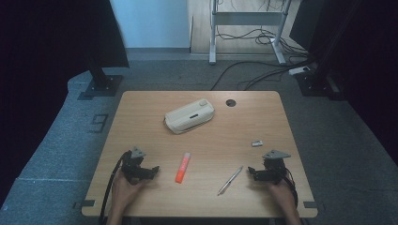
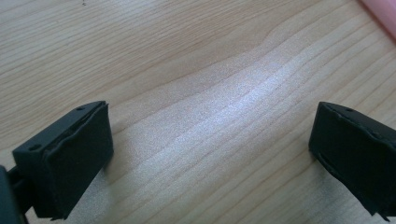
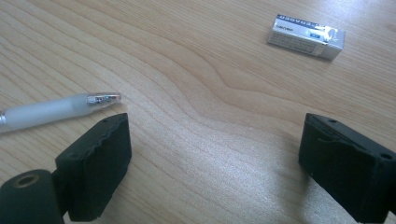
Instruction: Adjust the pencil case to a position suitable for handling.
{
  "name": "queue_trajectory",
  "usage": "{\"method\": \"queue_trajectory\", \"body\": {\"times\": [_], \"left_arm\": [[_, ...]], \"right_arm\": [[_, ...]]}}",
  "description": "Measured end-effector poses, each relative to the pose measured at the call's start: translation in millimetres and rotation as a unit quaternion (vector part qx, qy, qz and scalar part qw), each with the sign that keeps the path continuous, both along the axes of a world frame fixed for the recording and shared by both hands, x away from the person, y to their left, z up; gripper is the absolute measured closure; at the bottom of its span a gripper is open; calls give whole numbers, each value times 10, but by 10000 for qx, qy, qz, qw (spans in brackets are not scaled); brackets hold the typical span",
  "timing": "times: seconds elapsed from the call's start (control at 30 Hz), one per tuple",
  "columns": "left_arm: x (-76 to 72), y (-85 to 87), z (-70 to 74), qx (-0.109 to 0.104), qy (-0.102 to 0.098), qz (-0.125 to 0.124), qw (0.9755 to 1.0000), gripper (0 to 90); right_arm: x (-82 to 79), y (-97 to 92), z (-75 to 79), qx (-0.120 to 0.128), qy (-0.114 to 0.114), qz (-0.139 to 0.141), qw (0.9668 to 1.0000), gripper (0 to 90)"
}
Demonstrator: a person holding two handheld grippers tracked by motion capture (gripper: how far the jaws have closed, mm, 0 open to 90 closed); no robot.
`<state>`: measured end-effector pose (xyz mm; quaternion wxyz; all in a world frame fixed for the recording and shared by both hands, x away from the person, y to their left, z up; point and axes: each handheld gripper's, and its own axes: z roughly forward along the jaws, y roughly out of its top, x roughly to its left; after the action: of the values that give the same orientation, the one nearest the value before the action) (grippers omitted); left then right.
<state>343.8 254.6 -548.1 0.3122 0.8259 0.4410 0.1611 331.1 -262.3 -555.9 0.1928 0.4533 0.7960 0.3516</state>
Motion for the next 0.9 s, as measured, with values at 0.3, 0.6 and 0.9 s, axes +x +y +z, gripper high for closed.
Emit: {"method": "queue_trajectory", "body": {"times": [0.3, 0.6, 0.9], "left_arm": [[-9, -10, 0, 5, -2, -30, 10000, 0], [-54, -36, 2, -8, -22, -150, 9999, 13], [-64, -61, 3, -57, 2, -349, 9994, 0]], "right_arm": [[-1, 1, 0, 3, -3, 3, 10000, 94], [-1, 1, 0, 4, -3, 5, 10000, 94], [-2, 1, 1, -2, -8, 9, 10000, 97]]}}
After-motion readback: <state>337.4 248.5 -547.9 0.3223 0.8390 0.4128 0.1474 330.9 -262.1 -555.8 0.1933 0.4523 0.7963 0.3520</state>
